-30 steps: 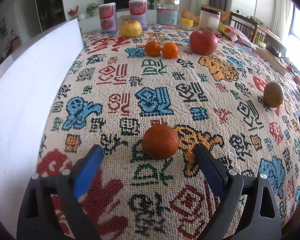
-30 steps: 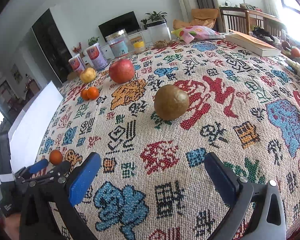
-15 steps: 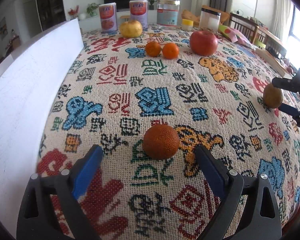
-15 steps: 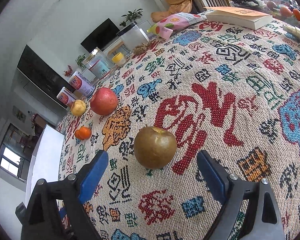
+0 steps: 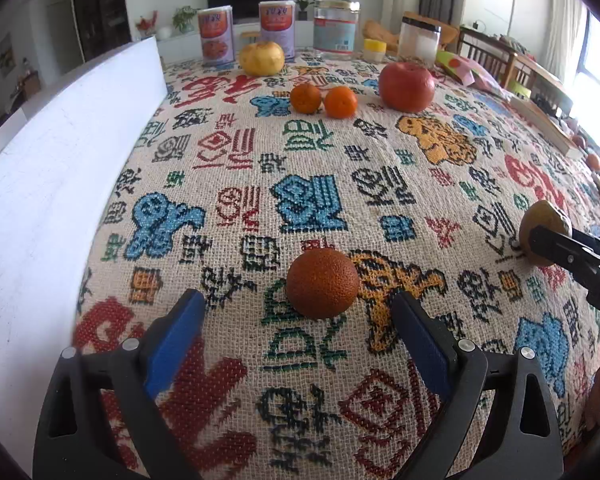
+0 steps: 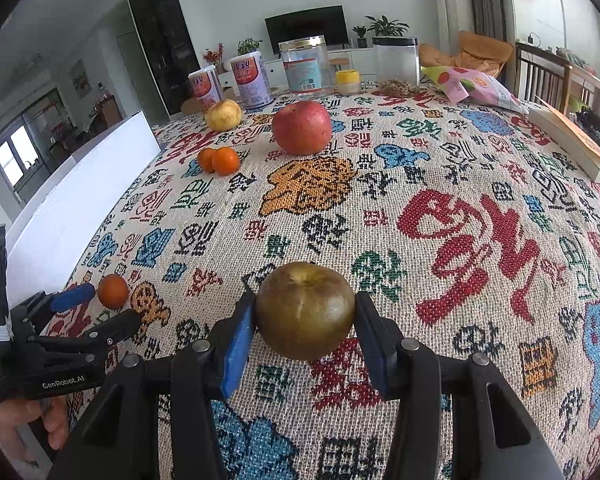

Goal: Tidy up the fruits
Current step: 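Grasp the brown round fruit with the right tool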

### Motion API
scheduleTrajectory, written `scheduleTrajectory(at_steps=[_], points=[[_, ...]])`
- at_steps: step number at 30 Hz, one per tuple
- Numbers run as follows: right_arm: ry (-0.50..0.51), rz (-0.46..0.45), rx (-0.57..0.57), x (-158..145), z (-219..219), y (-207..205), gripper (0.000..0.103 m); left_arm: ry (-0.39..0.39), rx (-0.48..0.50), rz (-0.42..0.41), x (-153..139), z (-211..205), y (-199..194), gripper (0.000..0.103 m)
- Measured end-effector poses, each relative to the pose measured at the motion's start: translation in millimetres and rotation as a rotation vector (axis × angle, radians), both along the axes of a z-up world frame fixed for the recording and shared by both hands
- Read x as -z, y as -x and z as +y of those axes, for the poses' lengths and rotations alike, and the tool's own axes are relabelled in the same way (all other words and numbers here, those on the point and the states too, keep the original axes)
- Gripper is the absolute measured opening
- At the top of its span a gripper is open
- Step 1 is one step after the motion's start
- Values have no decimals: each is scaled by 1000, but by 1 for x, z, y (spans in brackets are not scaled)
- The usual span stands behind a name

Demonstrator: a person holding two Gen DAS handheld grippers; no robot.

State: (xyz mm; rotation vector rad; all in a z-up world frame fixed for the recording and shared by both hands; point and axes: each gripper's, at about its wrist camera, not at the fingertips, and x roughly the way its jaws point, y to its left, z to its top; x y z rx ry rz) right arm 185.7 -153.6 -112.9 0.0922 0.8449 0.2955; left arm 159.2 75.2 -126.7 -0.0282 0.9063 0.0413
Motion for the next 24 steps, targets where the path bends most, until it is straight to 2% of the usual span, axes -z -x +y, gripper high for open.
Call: scheduleTrajectory(at_steps=[7, 10, 12, 14, 17, 24], points=[[-33, 18, 3, 1, -3, 9, 49, 0, 0, 0, 0, 0, 0, 95], [11, 26, 8, 3, 3, 11, 51, 0, 0, 0, 0, 0, 0, 95], [49, 28, 1, 6, 9, 12, 67, 0, 0, 0, 0, 0, 0, 95], [86, 25, -4, 7, 14, 13, 74, 0, 0, 0, 0, 0, 0, 95], [118, 51, 1, 12, 16, 11, 77, 0, -1, 0, 0, 0, 0, 95], [110, 63, -5, 14, 16, 10, 90, 2, 0, -1, 0, 0, 0, 95]])
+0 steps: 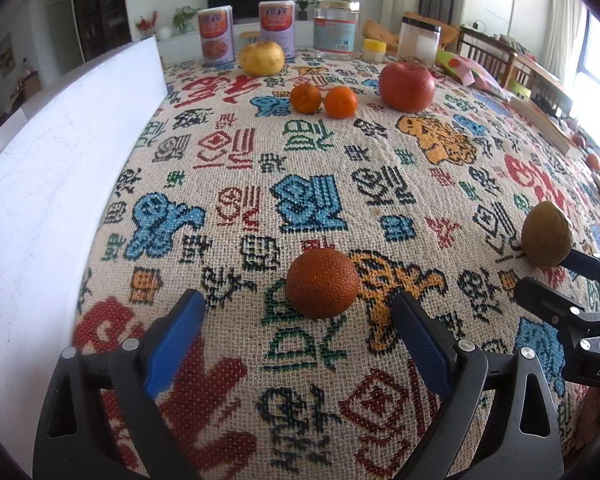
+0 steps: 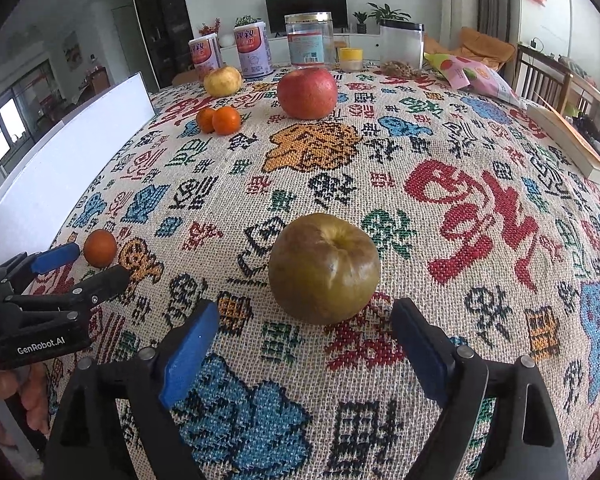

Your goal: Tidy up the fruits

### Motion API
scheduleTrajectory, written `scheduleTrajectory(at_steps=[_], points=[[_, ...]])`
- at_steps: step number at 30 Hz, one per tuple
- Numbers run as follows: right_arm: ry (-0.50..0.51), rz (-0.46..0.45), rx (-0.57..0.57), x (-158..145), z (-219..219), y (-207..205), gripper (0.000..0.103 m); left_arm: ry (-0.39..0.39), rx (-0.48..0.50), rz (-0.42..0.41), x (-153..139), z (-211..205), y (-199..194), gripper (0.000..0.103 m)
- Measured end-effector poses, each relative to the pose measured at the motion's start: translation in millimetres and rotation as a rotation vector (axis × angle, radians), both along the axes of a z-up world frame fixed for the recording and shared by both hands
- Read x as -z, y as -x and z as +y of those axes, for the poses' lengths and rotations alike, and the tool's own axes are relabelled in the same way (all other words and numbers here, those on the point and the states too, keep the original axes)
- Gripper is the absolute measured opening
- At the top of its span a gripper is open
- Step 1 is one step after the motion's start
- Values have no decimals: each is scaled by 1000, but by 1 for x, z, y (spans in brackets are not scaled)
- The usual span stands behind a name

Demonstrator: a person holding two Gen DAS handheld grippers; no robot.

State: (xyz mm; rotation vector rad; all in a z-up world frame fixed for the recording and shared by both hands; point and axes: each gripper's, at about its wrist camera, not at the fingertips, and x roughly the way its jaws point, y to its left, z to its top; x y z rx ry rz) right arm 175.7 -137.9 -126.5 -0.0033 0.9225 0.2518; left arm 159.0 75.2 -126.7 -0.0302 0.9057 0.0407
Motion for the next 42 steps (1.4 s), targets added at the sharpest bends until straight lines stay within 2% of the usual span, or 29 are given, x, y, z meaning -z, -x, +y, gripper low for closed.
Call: scheduleTrajectory(at_steps=[3, 8, 12, 13, 14, 16, 17, 18, 19, 20, 21, 23, 25, 26, 28, 30, 32, 34, 37, 39, 42], points=[[4, 6, -13, 1, 3, 0, 95, 29, 6, -9, -1, 3, 1, 95], [-8, 10, -19, 1, 2, -1, 97, 51, 25, 1, -2, 4, 1, 96], [-55, 5, -9, -1, -5, 1, 97, 143, 80, 49, -9, 16, -1, 94], [-82, 4, -1, -2, -9, 1, 97, 152, 80, 59, -10, 17, -1, 92], [-113, 4, 13, -2, -14, 1, 97, 138, 86, 67, -11, 14, -2, 81], [-192, 24, 30, -3, -25, -2, 97, 46, 108, 75, -11, 2, -5, 63], [-220, 44, 36, -5, -28, -6, 97, 1, 116, 75, -10, -5, -7, 57], [-231, 74, 37, -6, -29, -11, 97, -18, 116, 68, -10, -8, -8, 56], [-228, 102, 33, -9, -29, -16, 96, -13, 114, 65, -10, -10, -9, 50], [-216, 118, 25, -13, -27, -21, 94, -4, 108, 64, -10, -10, -11, 37], [-202, 127, 15, -17, -24, -25, 92, 4, 100, 61, -11, -8, -11, 30], [-177, 160, -6, -23, -17, -35, 87, 20, 84, 60, -12, -4, -12, 29], [-119, 241, 3, -17, -9, -46, 68, 48, 64, 58, -15, 4, -7, 28], [-96, 275, 21, -13, -9, -48, 49, 70, 56, 54, -19, 9, -2, 28], [-92, 278, 40, -15, -10, -45, 48, 138, 42, 39, -36, 21, 14, 28], [-145, 273, 48, -26, -9, -36, 48, 222, 52, 5, -63, 32, 36, 28], [-219, 266, -5, -45, 6, -25, 48, 288, 69, -40, -94, 43, 62, 28], [-243, 254, -112, -68, 38, -14, 48, 325, 66, -91, -126, 59, 87, 28], [-236, 235, -324, -100, 105, 13, 48, 303, -10, -184, -164, 99, 121, 28], [-230, 207, -460, -118, 151, 36, 48, 261, -100, -205, -174, 133, 133, 28], [-237, 174, -621, -135, 215, 62, 48, 215, -259, -152, -160, 188, 137, 28]])
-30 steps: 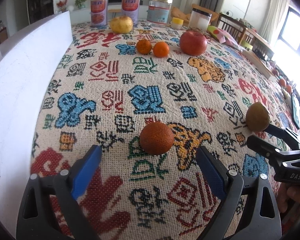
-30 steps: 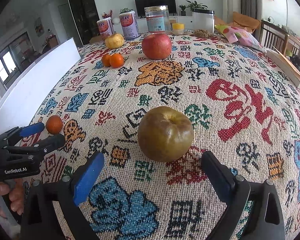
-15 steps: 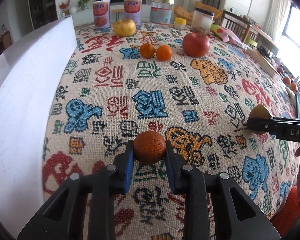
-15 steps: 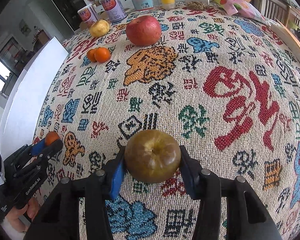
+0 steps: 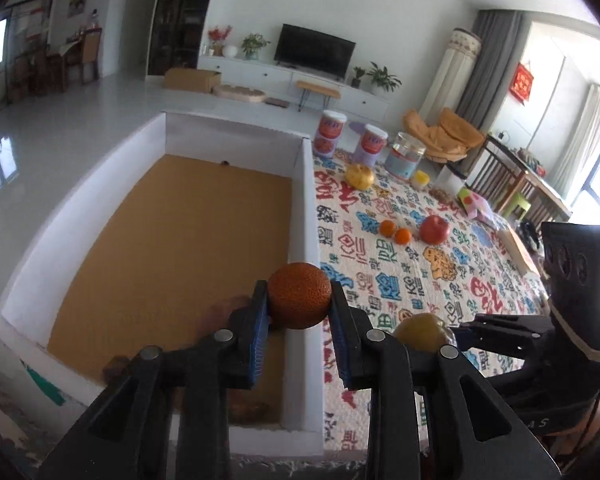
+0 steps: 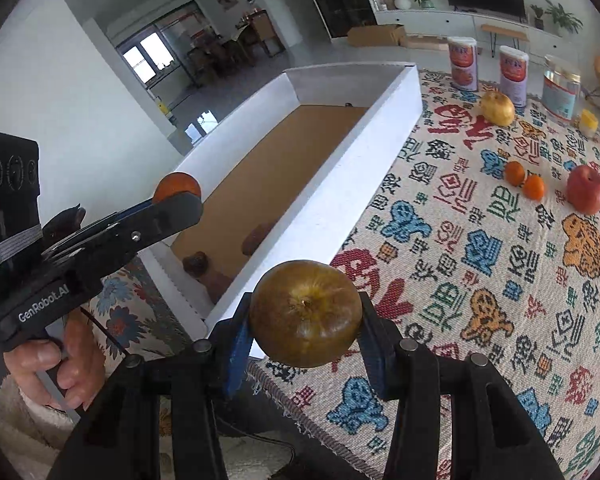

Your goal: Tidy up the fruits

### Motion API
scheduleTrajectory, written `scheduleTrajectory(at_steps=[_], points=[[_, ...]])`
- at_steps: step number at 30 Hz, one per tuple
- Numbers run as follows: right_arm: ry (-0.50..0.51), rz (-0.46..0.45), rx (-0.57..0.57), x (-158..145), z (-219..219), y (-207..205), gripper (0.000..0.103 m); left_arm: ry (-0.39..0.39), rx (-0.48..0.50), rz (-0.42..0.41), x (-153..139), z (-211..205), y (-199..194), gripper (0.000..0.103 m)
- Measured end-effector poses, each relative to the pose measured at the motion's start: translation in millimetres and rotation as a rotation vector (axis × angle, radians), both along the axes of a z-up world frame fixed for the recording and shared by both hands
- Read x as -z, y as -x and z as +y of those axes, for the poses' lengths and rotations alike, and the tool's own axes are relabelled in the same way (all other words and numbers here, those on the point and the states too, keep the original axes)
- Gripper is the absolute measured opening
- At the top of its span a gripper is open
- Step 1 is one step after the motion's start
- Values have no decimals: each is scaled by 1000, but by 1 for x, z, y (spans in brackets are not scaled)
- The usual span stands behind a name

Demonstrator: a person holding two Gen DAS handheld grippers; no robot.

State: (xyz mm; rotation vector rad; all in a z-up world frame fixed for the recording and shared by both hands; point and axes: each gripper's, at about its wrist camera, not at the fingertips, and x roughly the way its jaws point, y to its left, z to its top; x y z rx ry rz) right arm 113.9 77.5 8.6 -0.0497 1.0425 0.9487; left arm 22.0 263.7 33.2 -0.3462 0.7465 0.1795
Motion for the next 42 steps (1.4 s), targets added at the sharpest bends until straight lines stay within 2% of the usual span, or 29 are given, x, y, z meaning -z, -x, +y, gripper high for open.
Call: scheduleTrajectory(at_steps=[4, 8, 9, 10, 11, 12, 13, 16, 17, 19, 20, 23, 24, 25, 27, 29, 33, 36, 39, 42], points=[[16, -12, -127, 10, 74, 12, 48, 11, -139, 134, 41, 53, -1, 28], [106, -17, -187, 40, 117, 20, 49, -11, -182, 188, 62, 65, 5, 30], [103, -31, -192, 42, 120, 22, 49, -16, -189, 196, 64, 65, 5, 30], [105, -41, -192, 43, 122, 24, 50, -29, -201, 199, 65, 66, 5, 35], [104, -37, -193, 44, 122, 24, 52, -43, -214, 201, 65, 66, 5, 46], [93, -26, -190, 43, 121, 22, 58, -53, -225, 195, 62, 66, 4, 53], [77, -22, -178, 40, 117, 19, 59, -61, -234, 175, 56, 66, 4, 63], [-15, -61, -119, 7, 90, 8, 60, -100, -236, 68, 21, 58, 4, 69], [-55, -94, -91, -11, 78, 2, 60, -114, -230, 26, 8, 52, 2, 77], [-120, -188, -14, -48, 46, -6, 67, -127, -206, -71, -19, 35, 1, 89], [-147, -251, 41, -67, 29, -11, 76, -126, -181, -116, -29, 23, 0, 93], [-196, -438, 247, -103, -34, -20, 96, -101, -68, -192, -44, -20, -9, 96], [-203, -480, 321, -106, -55, -23, 102, -84, -18, -204, -43, -37, -16, 96], [-200, -508, 396, -107, -74, -31, 103, -67, 31, -212, -39, -54, -22, 97], [-141, -518, 520, -89, -108, -45, 103, -30, 109, -189, -16, -88, -37, 98], [-24, -483, 620, -52, -135, -66, 103, -3, 193, -130, 24, -127, -59, 98], [176, -323, 717, 48, -183, -86, 102, -74, 255, 97, 102, -186, -108, 97], [255, -234, 746, 102, -213, -82, 102, -113, 243, 113, 126, -202, -129, 97], [286, -211, 780, 125, -234, -78, 102, -155, 227, 102, 136, -207, -147, 97], [298, -223, 808, 128, -241, -76, 102, -163, 214, 119, 146, -207, -159, 97]])
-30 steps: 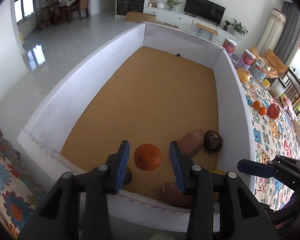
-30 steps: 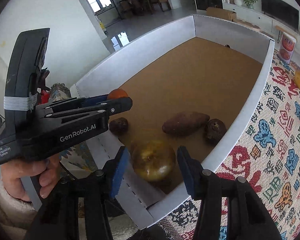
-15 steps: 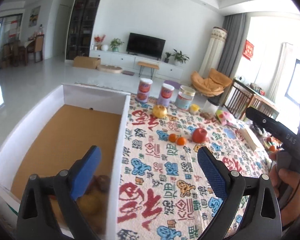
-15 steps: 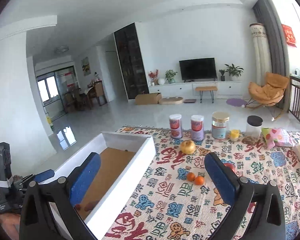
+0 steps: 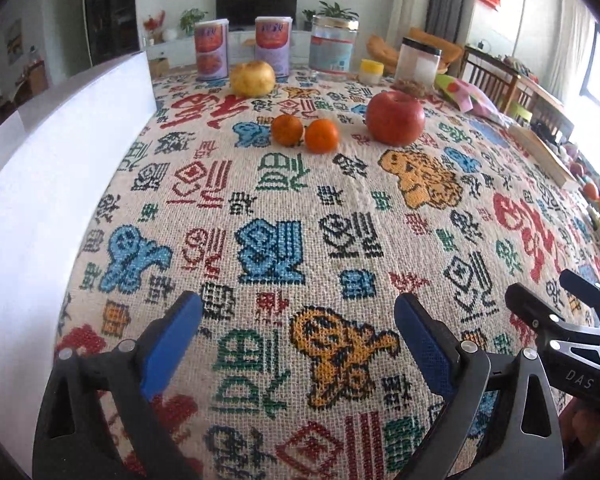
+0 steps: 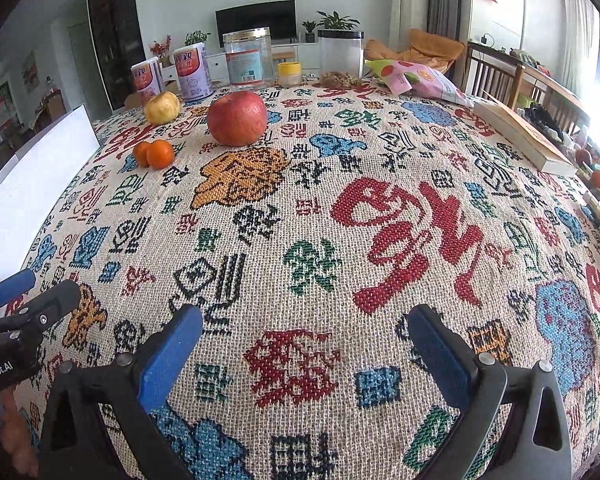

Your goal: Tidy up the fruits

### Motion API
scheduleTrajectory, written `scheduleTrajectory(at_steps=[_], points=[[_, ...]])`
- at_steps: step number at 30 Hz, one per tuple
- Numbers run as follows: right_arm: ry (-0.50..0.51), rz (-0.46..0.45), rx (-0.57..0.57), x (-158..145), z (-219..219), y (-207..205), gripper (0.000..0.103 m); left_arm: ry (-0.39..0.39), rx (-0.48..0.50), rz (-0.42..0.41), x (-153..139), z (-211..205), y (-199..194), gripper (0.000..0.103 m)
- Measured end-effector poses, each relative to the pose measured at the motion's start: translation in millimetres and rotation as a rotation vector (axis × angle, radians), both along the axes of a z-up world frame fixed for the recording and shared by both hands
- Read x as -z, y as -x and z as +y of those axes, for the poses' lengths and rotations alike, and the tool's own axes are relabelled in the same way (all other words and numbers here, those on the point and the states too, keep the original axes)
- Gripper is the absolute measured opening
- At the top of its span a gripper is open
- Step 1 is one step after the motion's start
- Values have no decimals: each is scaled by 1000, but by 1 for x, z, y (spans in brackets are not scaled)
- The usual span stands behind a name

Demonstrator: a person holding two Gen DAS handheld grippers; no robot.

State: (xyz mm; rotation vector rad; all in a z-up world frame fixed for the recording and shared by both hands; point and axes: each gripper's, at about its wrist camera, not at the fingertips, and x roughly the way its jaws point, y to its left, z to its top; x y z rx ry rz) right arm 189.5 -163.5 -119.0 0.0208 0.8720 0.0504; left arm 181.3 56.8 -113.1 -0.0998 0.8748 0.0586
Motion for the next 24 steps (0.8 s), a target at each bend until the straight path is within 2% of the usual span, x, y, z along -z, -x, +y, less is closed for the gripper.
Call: scheduleTrajectory(at_steps=[2, 6, 9, 11, 17, 24], points=[[20, -9, 7, 0, 0, -2, 102, 10, -17, 31, 10, 1, -3, 97], [0, 17, 14, 4, -3, -5, 102, 11, -34, 32, 12, 2, -4, 98], [-23, 73, 26, 12, -6, -12, 102, -28, -35, 46, 13, -3, -7, 98], [-24, 75, 30, 12, -6, -12, 102, -53, -29, 58, 15, -7, -10, 100], [18, 92, 25, 14, -1, -14, 103, -60, -29, 62, 15, -7, -12, 102], [24, 93, 25, 15, -1, -15, 103, -60, -28, 62, 16, -6, -12, 102]])
